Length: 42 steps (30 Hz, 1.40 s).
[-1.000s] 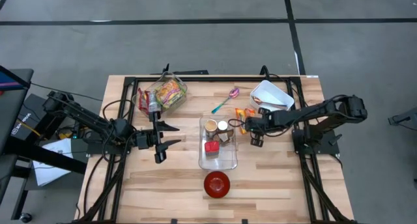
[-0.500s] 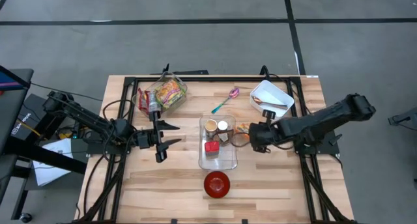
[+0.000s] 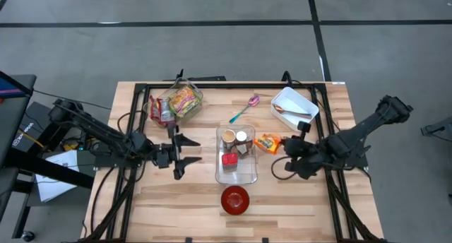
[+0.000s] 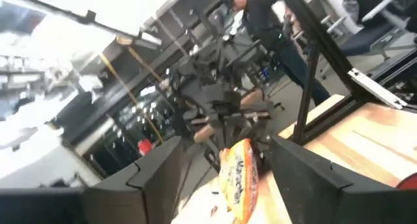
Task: Pick & Place Food Item
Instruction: Put the orange noodle pack into the top transparent bin
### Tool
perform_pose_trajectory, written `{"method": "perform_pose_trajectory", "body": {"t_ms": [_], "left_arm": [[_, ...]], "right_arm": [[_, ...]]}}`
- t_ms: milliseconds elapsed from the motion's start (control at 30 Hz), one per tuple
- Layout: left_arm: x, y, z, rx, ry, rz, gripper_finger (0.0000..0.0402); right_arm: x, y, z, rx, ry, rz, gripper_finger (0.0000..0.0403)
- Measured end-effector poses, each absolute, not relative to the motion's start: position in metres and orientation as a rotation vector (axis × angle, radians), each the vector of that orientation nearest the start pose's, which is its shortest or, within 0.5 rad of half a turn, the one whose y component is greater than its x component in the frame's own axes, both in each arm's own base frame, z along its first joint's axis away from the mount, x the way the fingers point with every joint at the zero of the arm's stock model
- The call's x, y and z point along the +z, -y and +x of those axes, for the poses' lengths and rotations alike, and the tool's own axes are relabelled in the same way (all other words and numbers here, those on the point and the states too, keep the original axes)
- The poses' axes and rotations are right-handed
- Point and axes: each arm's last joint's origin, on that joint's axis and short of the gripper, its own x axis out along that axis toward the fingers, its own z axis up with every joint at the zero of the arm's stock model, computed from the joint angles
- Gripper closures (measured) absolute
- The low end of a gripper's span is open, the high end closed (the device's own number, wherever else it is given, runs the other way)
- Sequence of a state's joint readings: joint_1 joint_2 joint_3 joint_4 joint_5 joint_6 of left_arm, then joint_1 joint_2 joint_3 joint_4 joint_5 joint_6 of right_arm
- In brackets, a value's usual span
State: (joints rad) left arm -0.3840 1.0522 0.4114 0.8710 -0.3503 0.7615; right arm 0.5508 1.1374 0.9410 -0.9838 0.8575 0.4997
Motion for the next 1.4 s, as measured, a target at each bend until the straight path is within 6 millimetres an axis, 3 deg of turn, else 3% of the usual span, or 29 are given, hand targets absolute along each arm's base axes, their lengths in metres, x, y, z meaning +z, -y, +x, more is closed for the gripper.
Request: {"method": "perform_pose_trajectory", "body": {"t_ms": [233, 567, 733, 967, 1400], "left_arm": [[0.254, 0.083, 0.228, 0.016, 0.273, 0.743, 0.0144], [0.241, 0.113, 0.311, 0.057, 0.156, 0.950, 0.0152], [0.234, 0.128, 0.338, 0.051, 0.147, 1.014, 0.0155], [0.240, 0.140, 0.341, 0.026, 0.196, 1.003, 0.0151], [0.241, 0.132, 0.344, 0.051, 0.202, 0.974, 0.0160]], "right_arm": [[0.281, -0.090, 0.177, -0.482, -0.684, -0.324, 0.0403], [0.296, -0.099, 0.193, -0.449, -0.518, -0.354, 0.0403], [0.299, -0.109, 0.203, -0.412, -0.461, -0.385, 0.0403], [0.298, -0.116, 0.212, -0.388, -0.437, -0.424, 0.0403], [0.302, -0.116, 0.226, -0.366, -0.379, -0.353, 0.0403]]}}
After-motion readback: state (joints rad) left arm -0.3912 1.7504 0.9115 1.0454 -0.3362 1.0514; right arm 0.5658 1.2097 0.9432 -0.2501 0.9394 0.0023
